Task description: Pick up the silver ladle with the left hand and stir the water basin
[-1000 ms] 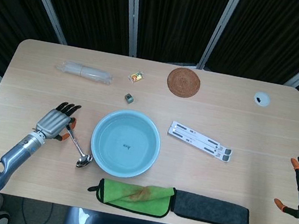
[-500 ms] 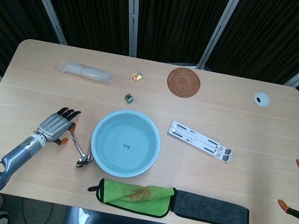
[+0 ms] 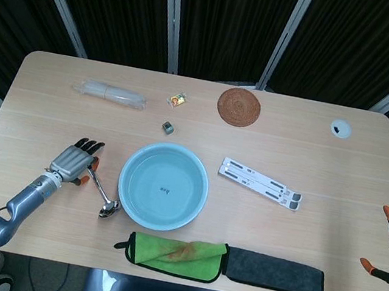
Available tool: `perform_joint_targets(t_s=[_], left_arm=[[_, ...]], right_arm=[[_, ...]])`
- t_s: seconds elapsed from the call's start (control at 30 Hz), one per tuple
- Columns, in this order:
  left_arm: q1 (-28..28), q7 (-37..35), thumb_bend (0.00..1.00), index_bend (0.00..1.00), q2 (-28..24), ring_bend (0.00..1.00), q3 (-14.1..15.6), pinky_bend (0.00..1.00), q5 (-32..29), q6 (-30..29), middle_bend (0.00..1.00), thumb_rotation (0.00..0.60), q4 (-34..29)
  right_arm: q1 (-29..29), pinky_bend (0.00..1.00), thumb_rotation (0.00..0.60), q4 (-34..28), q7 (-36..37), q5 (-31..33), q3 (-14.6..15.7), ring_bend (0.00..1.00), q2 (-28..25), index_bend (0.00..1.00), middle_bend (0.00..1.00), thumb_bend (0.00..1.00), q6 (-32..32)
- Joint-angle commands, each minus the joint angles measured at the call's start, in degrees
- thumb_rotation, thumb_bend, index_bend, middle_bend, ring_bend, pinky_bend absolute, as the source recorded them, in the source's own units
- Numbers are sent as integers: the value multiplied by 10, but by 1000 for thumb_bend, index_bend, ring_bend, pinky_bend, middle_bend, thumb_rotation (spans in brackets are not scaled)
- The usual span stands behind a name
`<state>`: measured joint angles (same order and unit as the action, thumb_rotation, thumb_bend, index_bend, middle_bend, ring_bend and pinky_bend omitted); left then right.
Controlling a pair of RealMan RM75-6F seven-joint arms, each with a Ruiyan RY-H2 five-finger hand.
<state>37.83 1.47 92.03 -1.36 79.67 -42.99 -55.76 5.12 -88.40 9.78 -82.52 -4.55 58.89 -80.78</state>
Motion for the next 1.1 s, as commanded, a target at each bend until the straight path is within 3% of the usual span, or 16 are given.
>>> perform_joint_targets(t_s=[0.03,0.6,1.1], left_arm=[[2,-3,351,432,7,0,2,0,3,-1,0,600,8],[3,-3,351,497,20,0,9,0,5,-2,0,600,27],[-19,3,360,542,-2,0,18,0,12,-40,0,600,0]], right_arm=[[1,0,600,-1,1,2,-1,0,-2,8,0,18,1],[-3,0,600,3,8,2,-1,0,-4,8,0,17,-2],[-3,0,600,2,0,2,-2,0,0,8,0,17,-4]])
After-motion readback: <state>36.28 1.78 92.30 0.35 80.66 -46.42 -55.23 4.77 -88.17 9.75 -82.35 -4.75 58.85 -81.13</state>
